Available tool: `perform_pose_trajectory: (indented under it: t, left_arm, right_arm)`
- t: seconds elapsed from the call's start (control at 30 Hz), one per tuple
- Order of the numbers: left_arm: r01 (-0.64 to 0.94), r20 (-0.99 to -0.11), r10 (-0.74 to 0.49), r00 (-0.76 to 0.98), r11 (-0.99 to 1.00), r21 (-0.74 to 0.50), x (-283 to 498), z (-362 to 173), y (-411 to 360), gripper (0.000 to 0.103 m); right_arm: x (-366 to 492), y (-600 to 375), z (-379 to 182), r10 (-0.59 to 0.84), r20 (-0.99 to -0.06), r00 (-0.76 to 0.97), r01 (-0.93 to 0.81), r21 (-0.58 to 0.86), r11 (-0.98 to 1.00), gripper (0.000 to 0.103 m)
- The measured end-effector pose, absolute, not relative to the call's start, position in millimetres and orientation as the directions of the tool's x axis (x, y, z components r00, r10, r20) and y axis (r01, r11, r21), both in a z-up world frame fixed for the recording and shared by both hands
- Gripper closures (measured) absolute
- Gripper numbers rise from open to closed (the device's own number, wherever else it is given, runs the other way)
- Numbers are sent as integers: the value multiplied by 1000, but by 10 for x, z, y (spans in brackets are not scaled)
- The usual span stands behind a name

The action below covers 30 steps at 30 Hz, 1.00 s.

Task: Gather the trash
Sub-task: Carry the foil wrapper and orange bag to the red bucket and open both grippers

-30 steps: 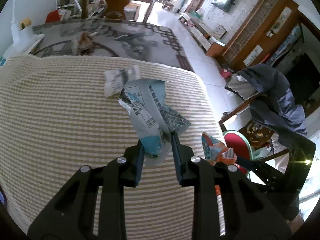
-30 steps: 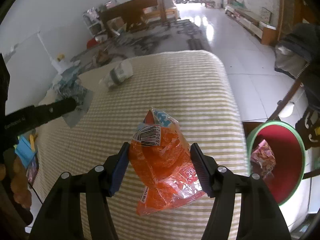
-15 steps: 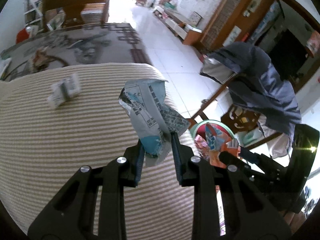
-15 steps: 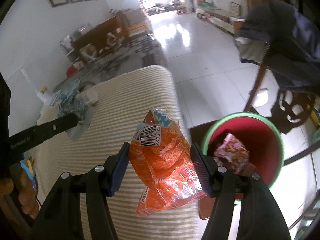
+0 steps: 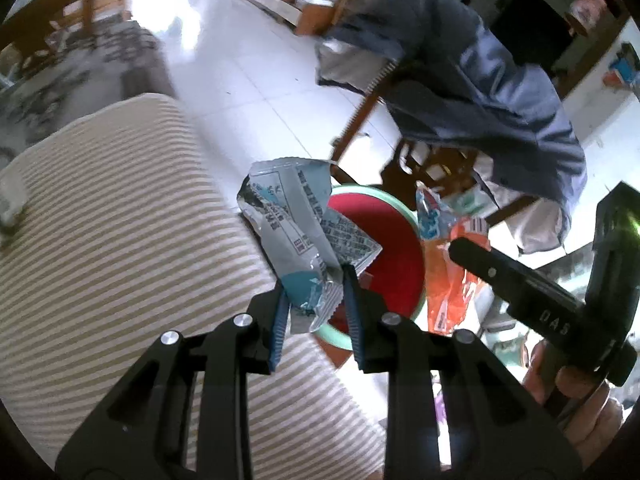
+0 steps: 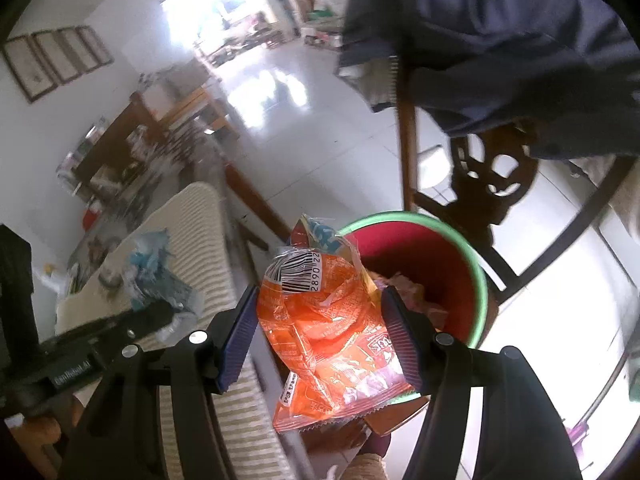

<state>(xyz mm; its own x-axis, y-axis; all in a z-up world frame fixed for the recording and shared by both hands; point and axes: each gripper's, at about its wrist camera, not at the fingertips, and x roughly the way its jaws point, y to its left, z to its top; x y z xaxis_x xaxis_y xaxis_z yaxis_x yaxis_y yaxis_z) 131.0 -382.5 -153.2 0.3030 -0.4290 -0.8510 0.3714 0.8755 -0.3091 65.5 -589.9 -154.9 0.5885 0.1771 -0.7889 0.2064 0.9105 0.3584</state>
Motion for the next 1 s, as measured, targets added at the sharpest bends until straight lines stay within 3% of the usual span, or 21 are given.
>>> perform_pose_trajectory:
  t: [0.43,0.47,0.53,0.57,0.73,1.0]
  left_arm:
    - [453,-888,-428,167,833,-317,1433,-1854,-4439,76]
    - [456,-888,-430,159,830,-321,1438,-1865,-4452,73]
    - [452,-888,-435,150,829,-330,1448,-1889,-4452,40]
    - [445,-885,-436,161,833,-329,1450,-1885,-4432,36]
    - [432,-878,-437,193,842,-324,1460,-1806,-4299,36]
    - [380,-860,-414,299,878,-291,1441,-1581,-3824,36]
  right_arm:
    - [806,-6381,-1611,149,-782,605,287,388,876,42]
    - [819,-6391,-1617,147,-781,606,290,389,874,41]
    - [840,-6406,-1638,140,-782,608,302,391,869,39]
    - [852,-6418,-1656,137,-785,605,312,392,866,37]
    - [876,-6412,-1678,120,-787,606,332,387,860,30]
    - [962,-6213,-1623,136,-780,610,307,391,868,29]
